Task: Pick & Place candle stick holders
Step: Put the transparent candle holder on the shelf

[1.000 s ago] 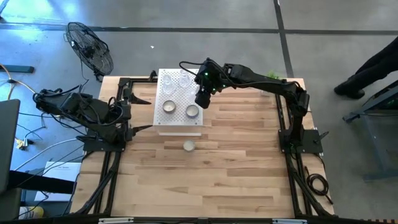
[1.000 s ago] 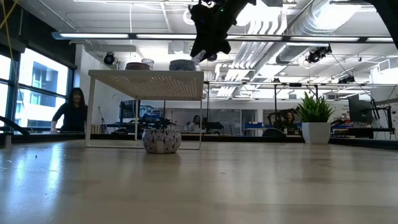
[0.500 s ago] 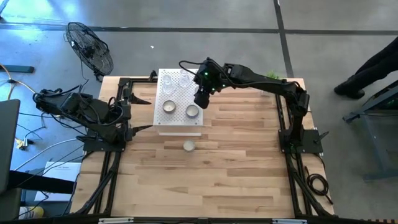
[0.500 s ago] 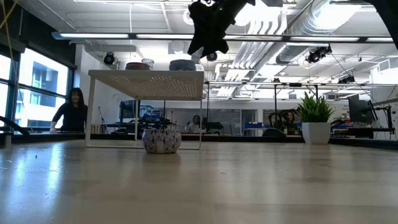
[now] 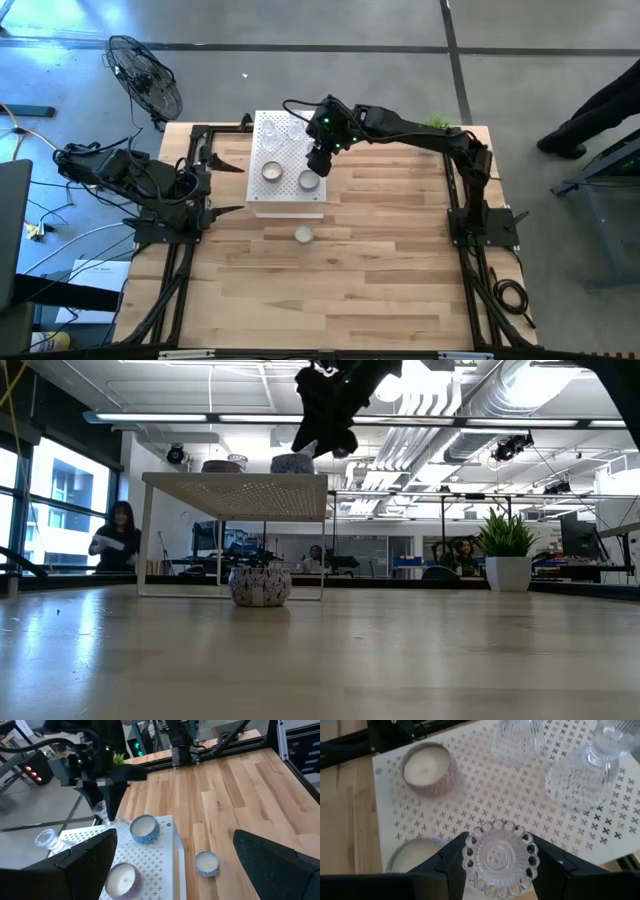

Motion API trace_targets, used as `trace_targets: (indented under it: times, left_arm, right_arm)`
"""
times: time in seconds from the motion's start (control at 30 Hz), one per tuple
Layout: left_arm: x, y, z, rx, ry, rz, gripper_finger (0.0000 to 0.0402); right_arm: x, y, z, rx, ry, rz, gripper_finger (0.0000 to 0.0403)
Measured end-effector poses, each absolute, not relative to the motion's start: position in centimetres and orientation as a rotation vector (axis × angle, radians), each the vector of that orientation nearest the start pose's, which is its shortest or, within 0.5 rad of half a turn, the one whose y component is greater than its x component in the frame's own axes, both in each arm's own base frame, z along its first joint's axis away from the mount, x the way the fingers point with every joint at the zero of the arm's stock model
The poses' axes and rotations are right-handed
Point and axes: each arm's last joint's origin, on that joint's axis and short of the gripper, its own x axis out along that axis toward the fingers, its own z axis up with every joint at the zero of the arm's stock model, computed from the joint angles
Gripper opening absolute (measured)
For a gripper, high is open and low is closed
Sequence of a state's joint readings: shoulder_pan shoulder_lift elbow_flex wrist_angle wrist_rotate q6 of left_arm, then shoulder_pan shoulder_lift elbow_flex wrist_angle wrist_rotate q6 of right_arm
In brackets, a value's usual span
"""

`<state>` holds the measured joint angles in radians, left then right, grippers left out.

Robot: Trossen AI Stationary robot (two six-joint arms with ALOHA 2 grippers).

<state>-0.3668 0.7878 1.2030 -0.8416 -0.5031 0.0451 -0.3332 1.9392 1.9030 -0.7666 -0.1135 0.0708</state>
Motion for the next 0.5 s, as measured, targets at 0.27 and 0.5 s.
trace_targets:
  times: [0.27,0.5]
  left_arm:
    - [11.52,-2.95,40.52,0.226,0.398,0.119,0.0393]
    - [11.43,-2.92,40.33,0.219,0.418,0.121,0.0393]
  right_arm:
    - [41.05,-13.83,33.08,0.241,0.750,-0.225,0.0180]
    - [41.22,-13.91,33.28,0.235,0.723,-0.226,0.0187]
